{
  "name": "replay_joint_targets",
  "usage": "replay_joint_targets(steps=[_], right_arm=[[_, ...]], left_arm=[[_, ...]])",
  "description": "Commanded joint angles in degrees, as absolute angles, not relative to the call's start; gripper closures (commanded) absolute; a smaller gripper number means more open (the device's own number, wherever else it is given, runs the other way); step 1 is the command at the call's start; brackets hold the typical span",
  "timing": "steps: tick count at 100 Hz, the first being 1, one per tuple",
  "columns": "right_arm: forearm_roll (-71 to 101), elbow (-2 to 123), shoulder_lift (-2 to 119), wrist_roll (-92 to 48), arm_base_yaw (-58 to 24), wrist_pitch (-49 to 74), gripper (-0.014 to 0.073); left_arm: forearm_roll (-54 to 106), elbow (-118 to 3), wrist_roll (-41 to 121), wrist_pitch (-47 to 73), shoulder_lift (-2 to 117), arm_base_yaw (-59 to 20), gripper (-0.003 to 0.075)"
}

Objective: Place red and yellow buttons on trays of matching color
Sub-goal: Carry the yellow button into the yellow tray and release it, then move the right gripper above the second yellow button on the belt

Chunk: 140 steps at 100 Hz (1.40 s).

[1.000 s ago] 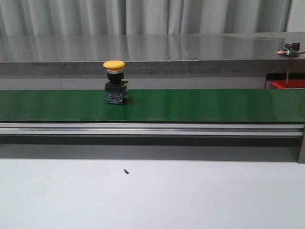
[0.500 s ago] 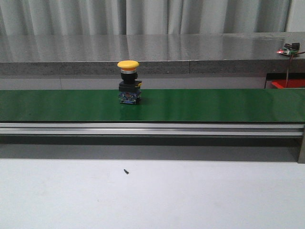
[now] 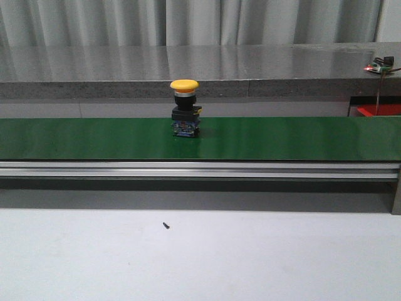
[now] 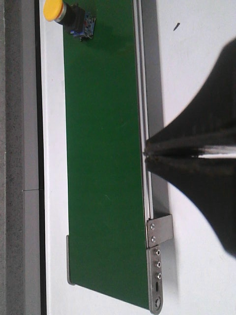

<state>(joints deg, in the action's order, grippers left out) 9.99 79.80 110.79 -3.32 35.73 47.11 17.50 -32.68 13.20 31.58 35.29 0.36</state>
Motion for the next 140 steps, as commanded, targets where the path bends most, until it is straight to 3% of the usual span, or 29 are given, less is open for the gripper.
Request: replay_joint_targets(steps=[1,15,22,80,98,140], right_arm=[[9.8,81.0,108.3,-3.4,36.0,46.4,0.0472],[9.8,81.0,108.0,-3.4,36.0,46.9,0.0180],[9.8,81.0,107.4,-3.4,36.0,46.9,0.0116],[9.8,81.1,92.8,-4.9,32.3,52.5,0.0102],[9.8,81.2,90.1,-5.9,25.6,53.9,-0.0072],[9.8,88.2,89.5,-9.5,2.3,60.6,-0.0059]], left_arm=[[18.3,-34.3,13.0,27.5,35.2,0.0,0.0740],[18.3,-34.3,13.0,27.5,35.2,0.0,0.0740],[18.3,-34.3,13.0,27.5,35.2,0.0,0.0740],[18.3,-34.3,13.0,27.5,35.2,0.0,0.0740],[18.3,-34.3,13.0,27.5,35.2,0.0,0.0740],[18.3,-34.3,13.0,27.5,35.2,0.0,0.0740]])
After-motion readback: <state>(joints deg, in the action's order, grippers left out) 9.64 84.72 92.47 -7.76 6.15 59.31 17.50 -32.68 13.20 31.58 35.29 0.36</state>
